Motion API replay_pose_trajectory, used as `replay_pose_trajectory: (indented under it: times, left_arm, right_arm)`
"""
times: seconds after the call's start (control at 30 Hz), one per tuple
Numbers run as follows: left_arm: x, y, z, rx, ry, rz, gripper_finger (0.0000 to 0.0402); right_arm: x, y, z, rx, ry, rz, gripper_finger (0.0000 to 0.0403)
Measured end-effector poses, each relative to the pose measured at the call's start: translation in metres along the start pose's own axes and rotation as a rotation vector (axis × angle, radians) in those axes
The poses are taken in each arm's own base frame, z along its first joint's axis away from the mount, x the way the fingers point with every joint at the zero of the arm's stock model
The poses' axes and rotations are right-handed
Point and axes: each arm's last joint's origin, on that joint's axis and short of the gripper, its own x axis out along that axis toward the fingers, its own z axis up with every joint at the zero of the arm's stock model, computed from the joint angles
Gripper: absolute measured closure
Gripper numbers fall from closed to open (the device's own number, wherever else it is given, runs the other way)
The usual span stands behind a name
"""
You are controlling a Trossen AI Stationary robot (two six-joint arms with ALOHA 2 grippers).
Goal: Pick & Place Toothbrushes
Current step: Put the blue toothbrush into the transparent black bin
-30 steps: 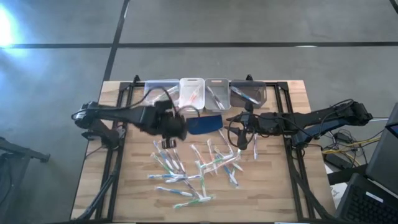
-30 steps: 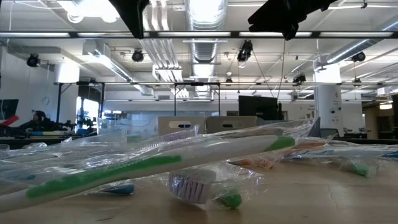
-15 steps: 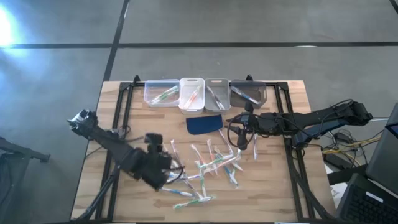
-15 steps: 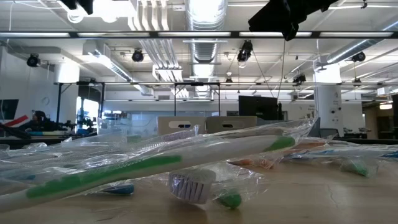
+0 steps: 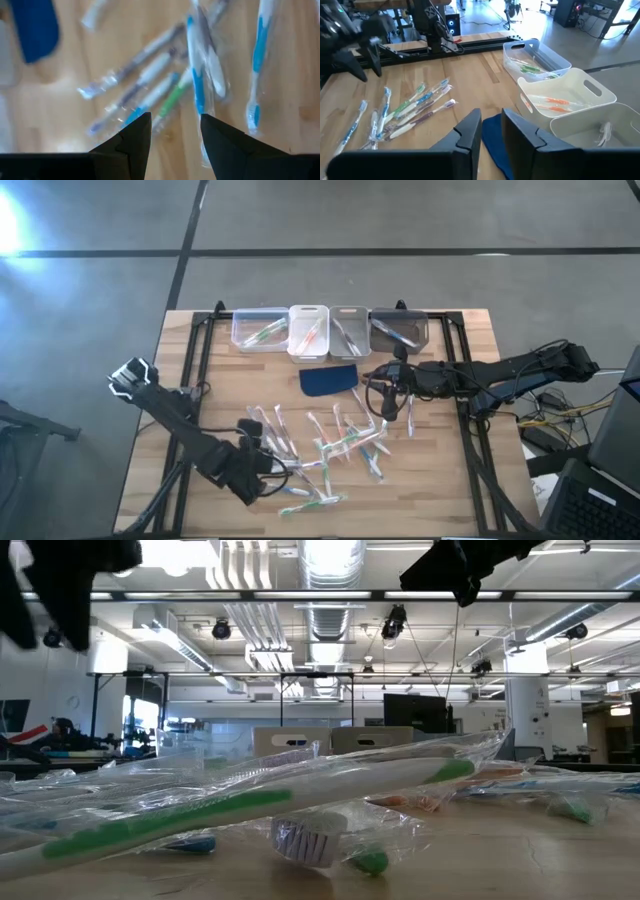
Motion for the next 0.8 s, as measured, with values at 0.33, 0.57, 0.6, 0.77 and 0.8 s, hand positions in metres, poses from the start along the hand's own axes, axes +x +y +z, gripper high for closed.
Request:
replay_pose_trajectory:
  times: [0.33, 0.57, 0.6, 0.77, 0.8]
  left_arm:
    - [0.046, -0.005, -0.029, -0.083, 0.097, -0.028, 0.0225]
    - [0.061, -0.009, -0.037, -0.106, 0.097, -0.106, 0.0225]
    - [0.062, -0.010, -0.037, -0.109, 0.094, -0.109, 0.0225]
    - [0.066, -0.012, -0.037, -0.121, 0.083, -0.156, 0.0225]
    - [0.066, -0.013, -0.037, -0.123, 0.084, -0.171, 0.0225]
  right_arm:
    - [0.001, 0.000, -0.002, -0.001, 0.001, 0.000, 0.0336]
    - [0.001, 0.000, -0.003, -0.001, 0.002, -0.001, 0.0310]
    - [0.001, 0.000, -0.003, -0.001, 0.002, -0.001, 0.0307]
    - [0.001, 0.000, -0.003, -0.001, 0.002, -0.001, 0.0291]
    - [0.001, 0.000, -0.003, -0.001, 0.002, -0.001, 0.0288]
